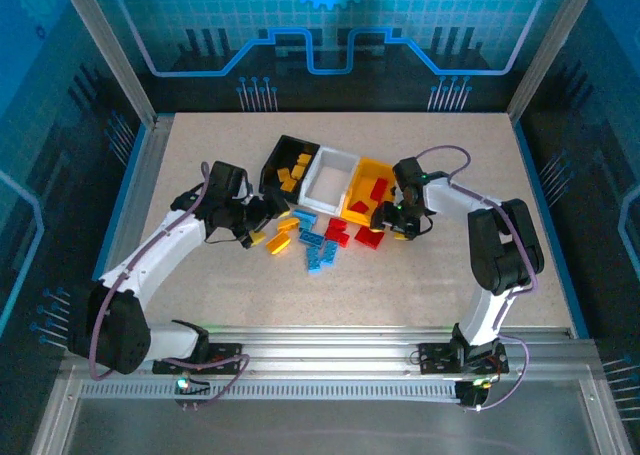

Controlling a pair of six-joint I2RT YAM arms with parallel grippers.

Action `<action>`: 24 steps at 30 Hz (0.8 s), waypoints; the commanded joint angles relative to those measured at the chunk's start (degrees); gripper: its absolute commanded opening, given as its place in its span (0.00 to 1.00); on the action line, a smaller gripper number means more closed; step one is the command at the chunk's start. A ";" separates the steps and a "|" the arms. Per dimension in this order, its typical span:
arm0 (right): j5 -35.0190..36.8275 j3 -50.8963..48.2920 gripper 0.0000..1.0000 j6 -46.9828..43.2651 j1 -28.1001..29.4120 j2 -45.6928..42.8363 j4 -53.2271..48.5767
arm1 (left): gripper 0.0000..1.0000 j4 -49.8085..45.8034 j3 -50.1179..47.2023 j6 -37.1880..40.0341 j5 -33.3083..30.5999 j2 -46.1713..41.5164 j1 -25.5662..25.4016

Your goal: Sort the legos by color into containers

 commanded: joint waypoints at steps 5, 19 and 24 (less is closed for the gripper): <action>4.13 1.84 0.66 -1.68 -4.59 1.35 -2.75 | 0.86 -0.72 -0.97 -0.41 0.51 -0.27 0.35; 1.13 1.45 0.67 -0.14 -1.55 -5.04 -6.74 | 0.87 0.78 -3.71 -1.26 0.95 -1.81 0.35; 1.34 0.80 0.67 3.29 3.66 -2.80 -4.81 | 0.87 2.24 -5.05 -2.04 1.46 -1.84 0.35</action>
